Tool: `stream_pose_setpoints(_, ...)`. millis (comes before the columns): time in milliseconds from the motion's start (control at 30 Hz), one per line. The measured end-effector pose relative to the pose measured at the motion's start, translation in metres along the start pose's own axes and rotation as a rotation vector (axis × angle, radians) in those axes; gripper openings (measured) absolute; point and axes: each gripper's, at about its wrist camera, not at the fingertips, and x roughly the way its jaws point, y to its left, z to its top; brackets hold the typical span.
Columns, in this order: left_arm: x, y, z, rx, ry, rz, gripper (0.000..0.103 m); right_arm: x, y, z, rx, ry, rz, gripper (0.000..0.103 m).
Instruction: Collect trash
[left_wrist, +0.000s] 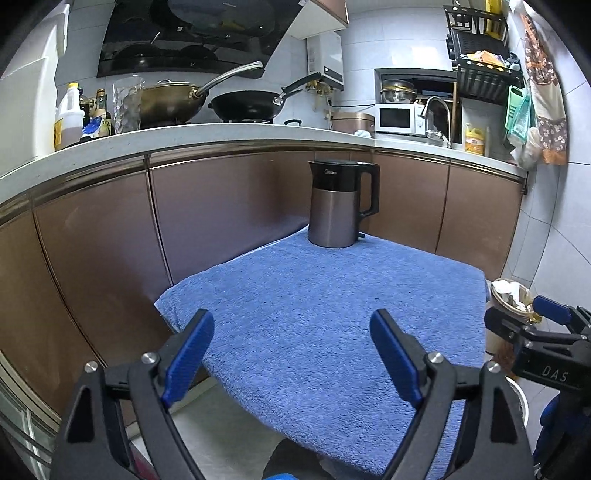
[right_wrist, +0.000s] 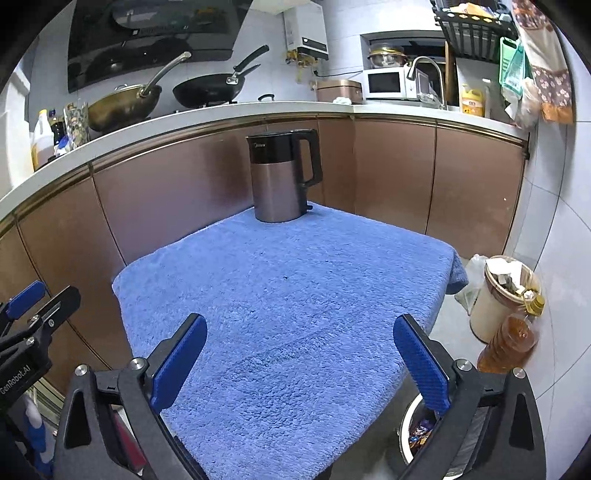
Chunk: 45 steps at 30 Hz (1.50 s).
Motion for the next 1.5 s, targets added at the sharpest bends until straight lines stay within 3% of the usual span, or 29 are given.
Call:
stream_pose_setpoints(600, 0.014, 0.006, -0.004, -0.032, 0.029, 0.038, 0.086, 0.018, -0.012, -0.008, 0.021, 0.013, -0.056, 0.101)
stream_pose_setpoints(1500, 0.032, -0.004, -0.015, 0.008, 0.087, 0.054, 0.086, 0.035, -0.020, -0.017, 0.040, 0.044, -0.081, 0.101)
